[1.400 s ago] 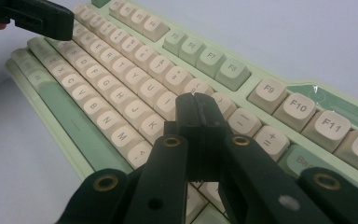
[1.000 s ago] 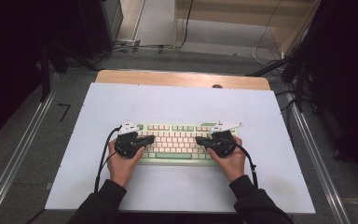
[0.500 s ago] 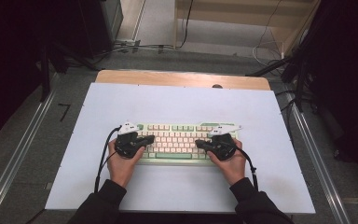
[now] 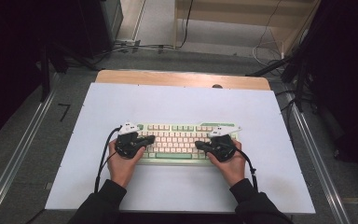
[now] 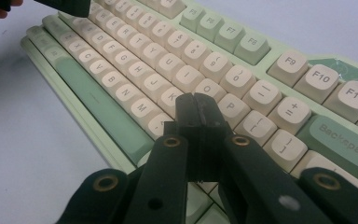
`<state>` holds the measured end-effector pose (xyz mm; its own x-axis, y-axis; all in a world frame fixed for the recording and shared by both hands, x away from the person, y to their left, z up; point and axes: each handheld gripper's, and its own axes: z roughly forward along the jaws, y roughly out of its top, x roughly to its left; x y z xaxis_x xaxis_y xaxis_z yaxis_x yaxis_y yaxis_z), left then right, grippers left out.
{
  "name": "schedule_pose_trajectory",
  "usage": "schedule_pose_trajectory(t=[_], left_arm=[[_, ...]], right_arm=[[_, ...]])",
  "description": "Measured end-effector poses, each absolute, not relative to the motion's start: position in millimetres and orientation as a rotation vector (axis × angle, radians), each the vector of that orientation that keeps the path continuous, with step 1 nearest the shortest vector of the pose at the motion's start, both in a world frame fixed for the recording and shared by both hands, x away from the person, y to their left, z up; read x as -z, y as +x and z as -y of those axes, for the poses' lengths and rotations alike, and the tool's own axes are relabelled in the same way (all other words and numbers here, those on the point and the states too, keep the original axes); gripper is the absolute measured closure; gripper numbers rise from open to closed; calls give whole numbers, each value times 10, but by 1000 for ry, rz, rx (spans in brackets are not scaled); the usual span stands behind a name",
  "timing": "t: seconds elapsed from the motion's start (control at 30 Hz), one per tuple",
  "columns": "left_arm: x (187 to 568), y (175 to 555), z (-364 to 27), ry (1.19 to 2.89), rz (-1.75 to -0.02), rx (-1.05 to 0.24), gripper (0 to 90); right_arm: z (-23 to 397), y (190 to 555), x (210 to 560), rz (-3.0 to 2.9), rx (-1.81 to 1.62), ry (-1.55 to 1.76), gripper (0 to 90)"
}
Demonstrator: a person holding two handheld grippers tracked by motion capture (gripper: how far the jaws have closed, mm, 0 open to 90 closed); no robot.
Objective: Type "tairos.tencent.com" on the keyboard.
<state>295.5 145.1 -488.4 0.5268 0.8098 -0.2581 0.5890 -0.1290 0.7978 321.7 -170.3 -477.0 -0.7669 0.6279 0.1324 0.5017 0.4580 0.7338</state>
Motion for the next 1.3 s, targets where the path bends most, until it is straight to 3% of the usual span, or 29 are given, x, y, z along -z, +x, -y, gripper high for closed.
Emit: schedule_pose_trajectory(t=[1.3], left_arm=[[4899,2957,-1417,1839,-1152,-269,900]], right_arm=[[1689,3219,4790,-2540,-1189,989,876]])
